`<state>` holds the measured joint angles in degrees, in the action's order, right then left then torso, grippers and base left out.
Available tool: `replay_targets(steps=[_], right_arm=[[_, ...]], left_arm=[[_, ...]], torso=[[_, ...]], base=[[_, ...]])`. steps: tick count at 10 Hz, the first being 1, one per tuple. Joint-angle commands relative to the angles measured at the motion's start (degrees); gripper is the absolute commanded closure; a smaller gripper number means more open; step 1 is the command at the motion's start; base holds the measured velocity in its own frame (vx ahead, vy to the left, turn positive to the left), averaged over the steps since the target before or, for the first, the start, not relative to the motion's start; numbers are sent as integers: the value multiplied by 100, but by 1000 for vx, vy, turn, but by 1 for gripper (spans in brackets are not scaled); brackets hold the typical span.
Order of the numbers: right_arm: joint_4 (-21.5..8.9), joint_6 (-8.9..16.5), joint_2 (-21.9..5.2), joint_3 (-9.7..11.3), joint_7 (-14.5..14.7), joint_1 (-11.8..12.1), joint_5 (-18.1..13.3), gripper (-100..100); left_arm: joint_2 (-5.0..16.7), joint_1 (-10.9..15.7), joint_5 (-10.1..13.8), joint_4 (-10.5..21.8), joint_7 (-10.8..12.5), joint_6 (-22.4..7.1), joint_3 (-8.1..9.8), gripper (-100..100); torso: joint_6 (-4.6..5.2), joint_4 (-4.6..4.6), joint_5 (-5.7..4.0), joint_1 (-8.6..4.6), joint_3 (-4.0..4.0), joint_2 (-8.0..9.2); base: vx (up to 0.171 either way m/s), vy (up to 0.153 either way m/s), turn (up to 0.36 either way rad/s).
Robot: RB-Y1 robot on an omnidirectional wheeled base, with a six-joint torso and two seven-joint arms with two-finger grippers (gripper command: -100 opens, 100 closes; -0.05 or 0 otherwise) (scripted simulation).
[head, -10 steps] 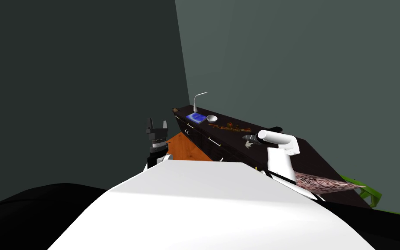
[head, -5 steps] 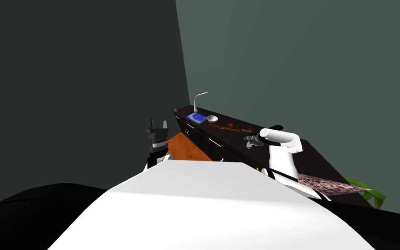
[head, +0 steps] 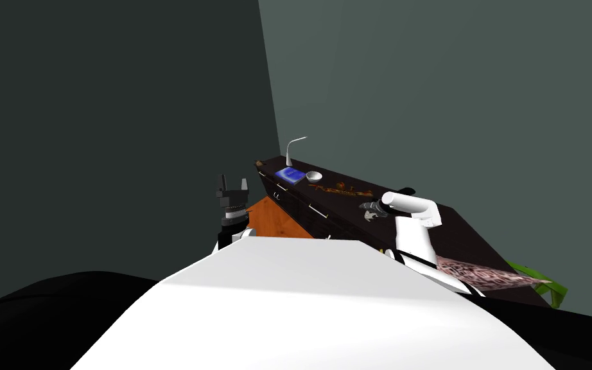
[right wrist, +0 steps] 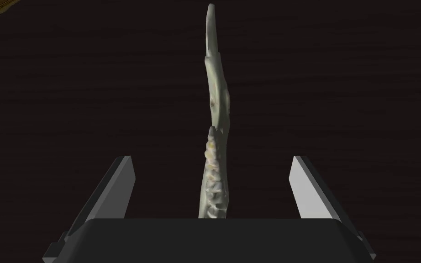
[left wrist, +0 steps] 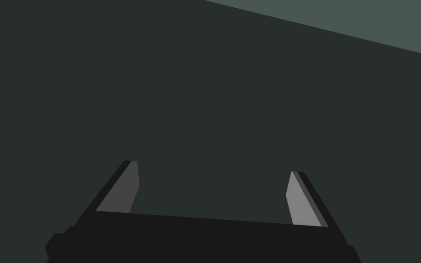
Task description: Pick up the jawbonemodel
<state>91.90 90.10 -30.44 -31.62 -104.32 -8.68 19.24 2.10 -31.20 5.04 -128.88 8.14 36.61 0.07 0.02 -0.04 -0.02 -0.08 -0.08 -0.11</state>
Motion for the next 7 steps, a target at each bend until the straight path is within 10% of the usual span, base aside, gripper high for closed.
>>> replay_targets(steps=[1,2,6,7], right_arm=[[0,0,0,0,0,0,0,-100],[-7,-24,6,1,9,2,-4,100],[-6,-21,3,-1,6,1,-5,100],[-6,-21,3,-1,6,1,-5,0]], left_arm=[[0,0,0,0,0,0,0,0],[0,0,0,0,0,0,0,0],[0,1,0,0,0,0,0,0],[0,1,0,0,0,0,0,0]], torso=[[0,0,0,0,0,0],[0,1,1,2,3,5],[-2,2,-1,3,7,13],[-2,2,-1,3,7,13]], base=[[19,-4,-3],[0,0,0],[0,0,0],[0,0,0]])
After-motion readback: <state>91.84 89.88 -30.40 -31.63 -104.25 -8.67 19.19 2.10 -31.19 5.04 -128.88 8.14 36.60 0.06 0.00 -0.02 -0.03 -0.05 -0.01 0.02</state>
